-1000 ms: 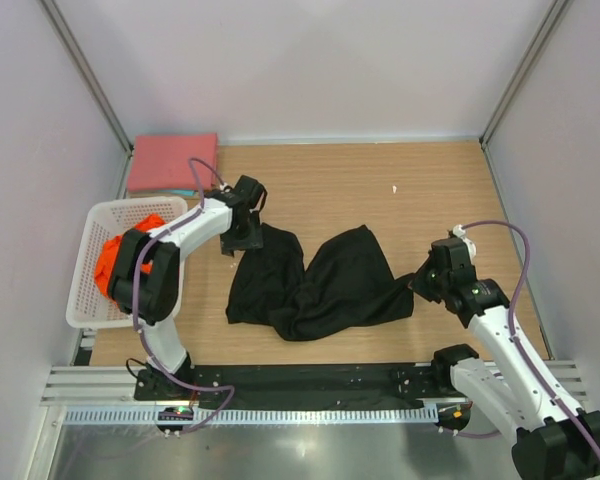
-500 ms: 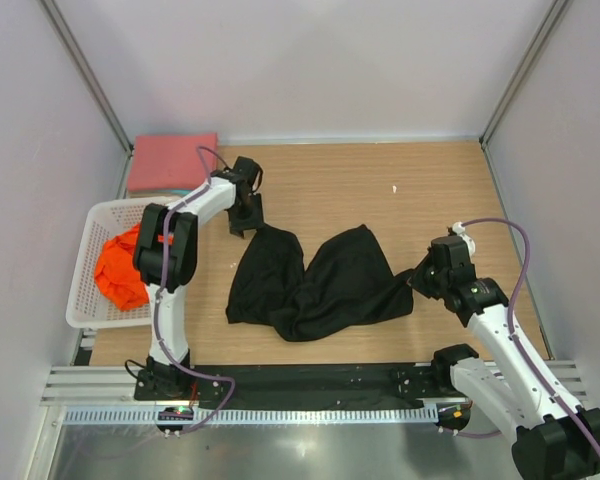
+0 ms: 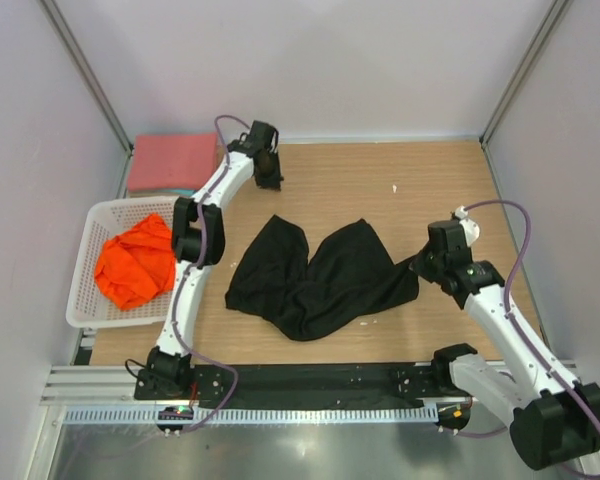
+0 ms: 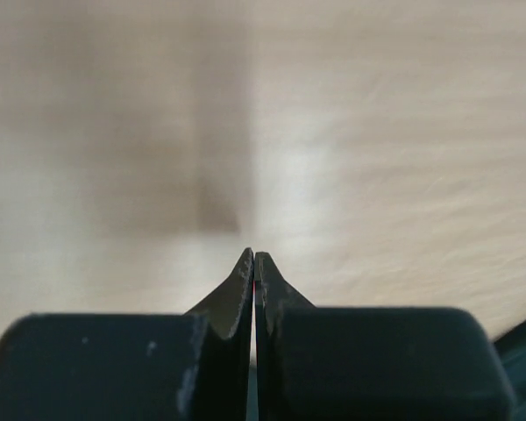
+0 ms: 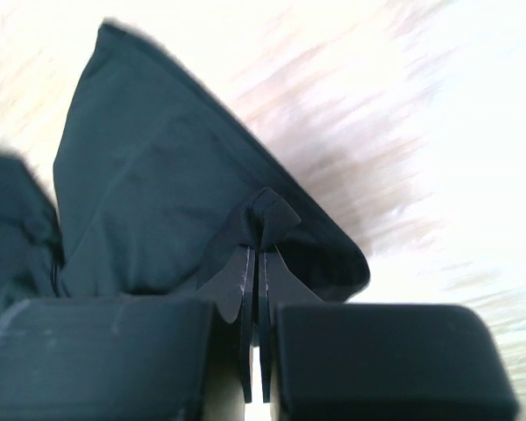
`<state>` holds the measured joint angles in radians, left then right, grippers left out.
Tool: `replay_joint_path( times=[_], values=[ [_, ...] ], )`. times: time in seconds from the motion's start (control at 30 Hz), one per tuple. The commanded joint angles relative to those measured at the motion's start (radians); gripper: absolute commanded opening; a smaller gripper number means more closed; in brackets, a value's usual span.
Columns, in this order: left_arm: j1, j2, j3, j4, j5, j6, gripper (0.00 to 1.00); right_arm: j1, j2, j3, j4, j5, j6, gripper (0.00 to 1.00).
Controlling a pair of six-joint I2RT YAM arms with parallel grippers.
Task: Fold and stack the t-shirts
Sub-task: Flatten the tshirt out
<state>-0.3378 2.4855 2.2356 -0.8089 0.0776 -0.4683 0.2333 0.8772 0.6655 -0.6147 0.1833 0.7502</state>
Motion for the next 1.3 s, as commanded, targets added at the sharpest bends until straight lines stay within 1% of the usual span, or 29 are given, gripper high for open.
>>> replay_joint_path(
  times=[0.0, 0.03, 0.07, 0.1, 0.17, 0.2, 0.23, 0.3, 0.33, 0.37, 0.4, 0.43, 0.47, 0.5, 0.53, 0.57, 0.6, 0.63, 0.67, 0.7, 0.73, 0.77, 0.8, 0.83, 0.87, 1.0, 1.17, 1.2, 1.27],
  values=[
    [0.019, 0.093, 0.318, 0.074, 0.045, -0.078, 0.0, -0.006, 0.071, 0.112, 0.05, 0.129, -0.031, 0.01],
    [0.035, 0.116, 0.335, 0.12, 0.054, -0.107, 0.0, -0.008, 0.097, 0.147, 0.052, 0.151, -0.034, 0.01],
    [0.046, 0.115, 0.314, 0.234, 0.074, -0.183, 0.0, -0.008, 0.118, 0.176, 0.052, 0.169, -0.044, 0.01],
    [0.057, 0.115, 0.296, 0.293, 0.089, -0.214, 0.0, -0.009, 0.118, 0.177, 0.052, 0.17, -0.049, 0.01],
    [0.086, 0.101, 0.268, 0.4, 0.12, -0.288, 0.0, -0.011, 0.135, 0.21, 0.03, 0.205, -0.063, 0.01],
    [0.094, 0.098, 0.262, 0.408, 0.142, -0.3, 0.0, -0.011, 0.135, 0.215, 0.024, 0.212, -0.064, 0.01],
    [0.106, 0.078, 0.257, 0.402, 0.195, -0.303, 0.01, -0.011, 0.131, 0.215, 0.012, 0.206, -0.069, 0.01],
    [0.108, 0.023, 0.211, 0.357, 0.231, -0.271, 0.13, -0.011, 0.108, 0.201, 0.003, 0.182, -0.066, 0.01],
    [0.1, -0.011, 0.131, 0.334, 0.231, -0.25, 0.22, -0.012, 0.097, 0.177, -0.005, 0.162, -0.063, 0.01],
    [0.094, -0.104, 0.075, 0.279, 0.222, -0.192, 0.26, -0.011, 0.07, 0.161, -0.006, 0.135, -0.052, 0.01],
    [0.089, -0.146, 0.024, 0.242, 0.208, -0.17, 0.29, -0.011, 0.057, 0.146, -0.013, 0.119, -0.049, 0.01],
    [0.076, -0.199, -0.087, 0.206, 0.188, -0.144, 0.33, -0.011, 0.042, 0.113, -0.011, 0.107, -0.043, 0.01],
    [0.068, -0.294, -0.149, 0.154, 0.159, -0.121, 0.35, -0.012, 0.011, 0.094, -0.01, 0.085, -0.035, 0.01],
    [0.05, -0.35, -0.213, 0.136, 0.14, -0.092, 0.35, -0.012, -0.001, 0.063, -0.004, 0.071, -0.023, 0.01],
    [0.039, -0.397, -0.357, 0.128, 0.128, -0.079, 0.38, -0.011, -0.013, 0.051, 0.0, 0.058, -0.02, 0.01],
    [0.028, -0.44, -0.417, 0.125, 0.119, -0.07, 0.39, -0.011, -0.023, 0.039, 0.004, 0.024, -0.015, 0.01],
    [0.019, -0.52, -0.483, 0.123, 0.117, -0.066, 0.39, -0.011, -0.032, 0.028, 0.009, 0.006, -0.009, 0.01],
    [0.001, -0.548, -0.535, 0.122, 0.123, -0.064, 0.39, -0.011, -0.032, 0.016, 0.016, -0.013, -0.009, 0.01],
    [-0.012, -0.577, -0.627, 0.117, 0.142, -0.055, 0.4, -0.011, -0.032, 0.011, 0.02, -0.025, -0.009, 0.01],
    [-0.026, -0.618, -0.663, 0.105, 0.155, -0.05, 0.4, -0.009, -0.029, 0.006, 0.021, -0.045, -0.011, 0.01],
    [-0.059, -0.64, -0.695, 0.081, 0.149, -0.035, 0.43, -0.011, -0.026, 0.006, 0.023, -0.051, -0.015, 0.01],
    [-0.079, -0.658, -0.768, 0.074, 0.134, -0.027, 0.46, -0.011, -0.021, 0.006, 0.017, -0.056, -0.018, 0.01],
    [-0.122, -0.695, -0.8, 0.073, 0.096, -0.023, 0.5, -0.011, -0.02, 0.008, 0.012, -0.062, -0.023, 0.01],
    [-0.139, -0.707, -0.835, 0.079, 0.079, -0.02, 0.54, -0.011, -0.02, 0.012, 0.009, -0.064, -0.028, 0.01],
    [-0.153, -0.714, -0.888, 0.082, 0.067, -0.023, 0.55, -0.011, -0.021, 0.013, 0.006, -0.064, -0.028, 0.01],
    [-0.173, -0.72, -0.974, 0.08, 0.025, -0.036, 0.56, -0.011, -0.037, 0.016, -0.006, -0.07, -0.028, 0.01],
    [-0.175, -0.735, -1.002, 0.1, 0.043, -0.027, 0.55, -0.011, -0.053, -0.006, -0.01, -0.082, -0.02, 0.01],
    [-0.175, -0.74, -1.005, 0.105, 0.05, -0.027, 0.54, -0.011, -0.056, -0.013, -0.013, -0.084, -0.015, 0.01],
    [-0.175, -0.74, -1.015, 0.106, 0.066, -0.026, 0.45, -0.011, -0.064, -0.021, -0.013, -0.084, -0.014, 0.01]
  ],
)
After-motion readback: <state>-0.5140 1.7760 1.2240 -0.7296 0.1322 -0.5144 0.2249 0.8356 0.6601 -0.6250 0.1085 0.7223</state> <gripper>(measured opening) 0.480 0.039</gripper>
